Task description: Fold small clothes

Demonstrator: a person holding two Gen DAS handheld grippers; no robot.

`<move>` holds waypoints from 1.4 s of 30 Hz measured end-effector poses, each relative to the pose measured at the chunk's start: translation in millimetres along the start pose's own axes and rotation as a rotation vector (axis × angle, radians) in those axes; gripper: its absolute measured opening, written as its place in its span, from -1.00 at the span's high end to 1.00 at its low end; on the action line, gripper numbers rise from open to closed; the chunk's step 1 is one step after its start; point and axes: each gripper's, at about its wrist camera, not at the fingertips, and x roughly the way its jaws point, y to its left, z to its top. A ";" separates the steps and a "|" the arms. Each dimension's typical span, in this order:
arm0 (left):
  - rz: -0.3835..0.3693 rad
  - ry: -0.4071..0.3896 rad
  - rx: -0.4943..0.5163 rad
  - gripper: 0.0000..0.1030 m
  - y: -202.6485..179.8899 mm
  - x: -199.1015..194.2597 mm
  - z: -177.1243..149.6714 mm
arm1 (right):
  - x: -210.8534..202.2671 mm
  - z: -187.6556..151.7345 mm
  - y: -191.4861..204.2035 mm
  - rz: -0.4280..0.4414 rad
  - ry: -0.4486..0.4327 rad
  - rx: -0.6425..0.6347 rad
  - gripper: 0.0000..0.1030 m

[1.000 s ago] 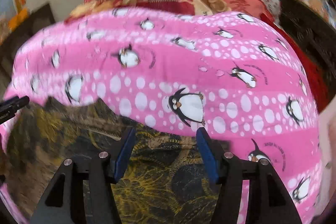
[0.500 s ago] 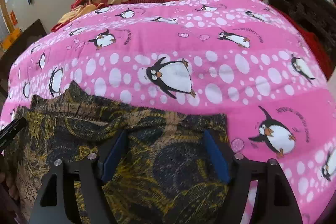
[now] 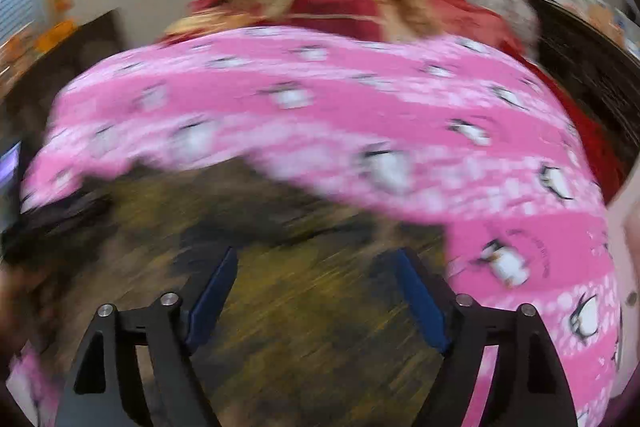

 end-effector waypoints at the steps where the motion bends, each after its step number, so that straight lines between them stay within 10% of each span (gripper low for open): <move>1: 0.004 0.000 0.002 -0.86 -0.7 0.2 0.1 | 1.0 -8.0 9.4 -0.018 0.027 -0.023 -0.74; 4: -0.006 -0.004 -0.006 -0.86 -3.0 2.5 3.7 | 29.3 -37.0 14.5 -0.057 0.123 -0.017 -0.78; 7: -0.006 -0.007 -0.007 -0.86 -2.6 1.6 1.9 | 34.5 -59.5 14.4 -0.066 0.000 -0.036 -0.93; 42: -0.007 -0.008 -0.018 -0.97 0.5 3.7 3.2 | 30.6 -62.8 19.6 -0.107 -0.031 -0.040 -0.94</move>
